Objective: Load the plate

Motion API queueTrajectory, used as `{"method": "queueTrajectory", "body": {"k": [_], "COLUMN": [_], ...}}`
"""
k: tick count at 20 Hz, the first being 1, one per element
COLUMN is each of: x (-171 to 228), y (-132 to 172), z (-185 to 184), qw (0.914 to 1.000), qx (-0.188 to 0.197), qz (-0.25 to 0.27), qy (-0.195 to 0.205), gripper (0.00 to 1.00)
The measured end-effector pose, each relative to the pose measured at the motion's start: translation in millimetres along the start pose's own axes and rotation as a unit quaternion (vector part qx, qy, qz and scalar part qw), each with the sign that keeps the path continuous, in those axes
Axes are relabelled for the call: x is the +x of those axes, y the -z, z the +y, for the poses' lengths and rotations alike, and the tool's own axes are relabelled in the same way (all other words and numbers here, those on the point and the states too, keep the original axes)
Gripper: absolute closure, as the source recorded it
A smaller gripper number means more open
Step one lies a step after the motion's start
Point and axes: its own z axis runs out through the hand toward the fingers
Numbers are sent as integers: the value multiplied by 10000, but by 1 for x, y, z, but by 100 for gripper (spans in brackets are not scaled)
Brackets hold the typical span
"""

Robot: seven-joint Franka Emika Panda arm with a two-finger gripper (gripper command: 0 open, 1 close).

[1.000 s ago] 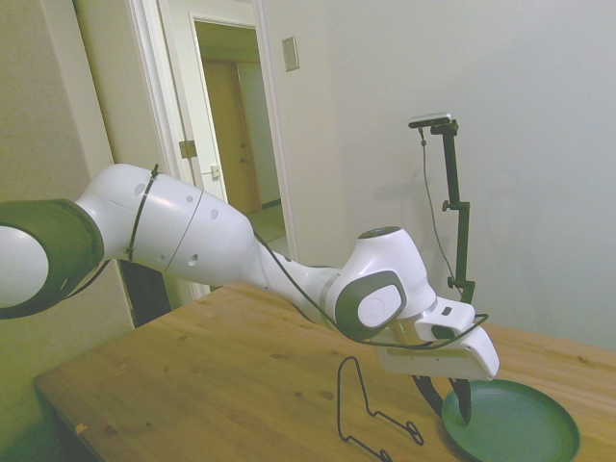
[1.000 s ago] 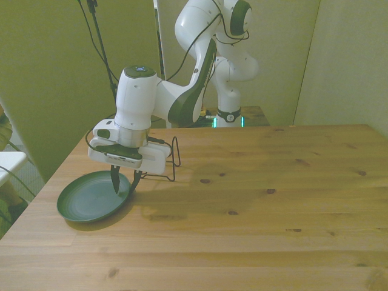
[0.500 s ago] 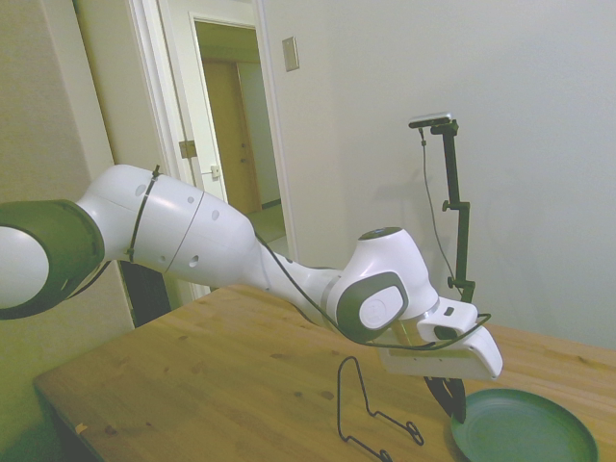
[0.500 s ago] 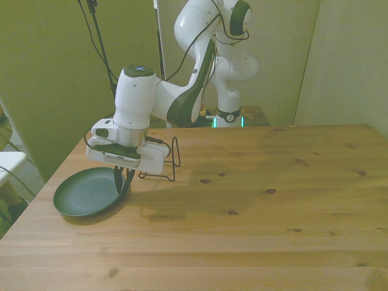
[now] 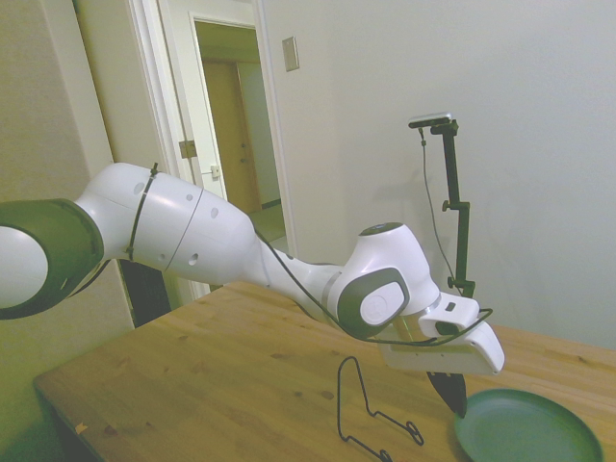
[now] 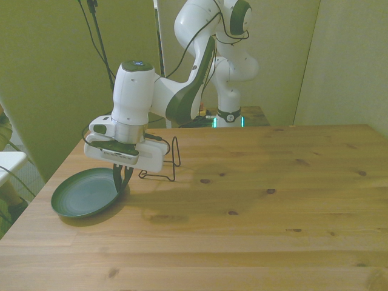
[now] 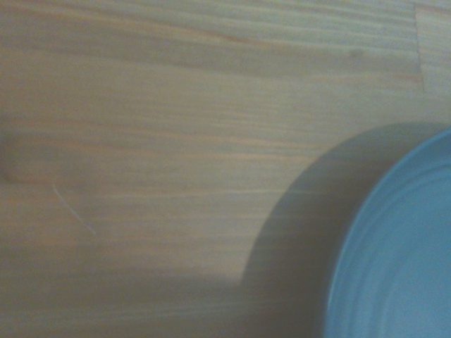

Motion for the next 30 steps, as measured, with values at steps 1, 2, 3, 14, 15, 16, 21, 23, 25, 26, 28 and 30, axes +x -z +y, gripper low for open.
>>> {"method": "queueTrajectory", "body": {"k": [1, 2, 3, 14, 15, 16, 21, 23, 25, 26, 28, 30], "x": [2, 4, 7, 17, 19, 20, 23, 22, 21, 22, 20, 18], "y": [8, 16, 24, 95, 105, 115, 167, 181, 189, 191, 187, 180], "z": [-1, -2, -2, -17, -18, -19, -17, -12, -5, -2, 2, 2], "qw": [10000, 9999, 9998, 9965, 9959, 9951, 9888, 9859, 9833, 9828, 9831, 9836], "qx": [51, 99, 158, 777, 849, 932, 1432, 1605, 1733, 1758, 1736, 1706], "qz": [22, 21, 3, 42, 54, 45, -127, -200, -308, -322, -341, -364], "qy": [-28, -61, -99, -312, -316, -331, -399, -423, -473, -474, -476, -461], "gripper": [100, 100, 100, 100, 100, 100, 100, 100, 100, 100, 100, 100]}}
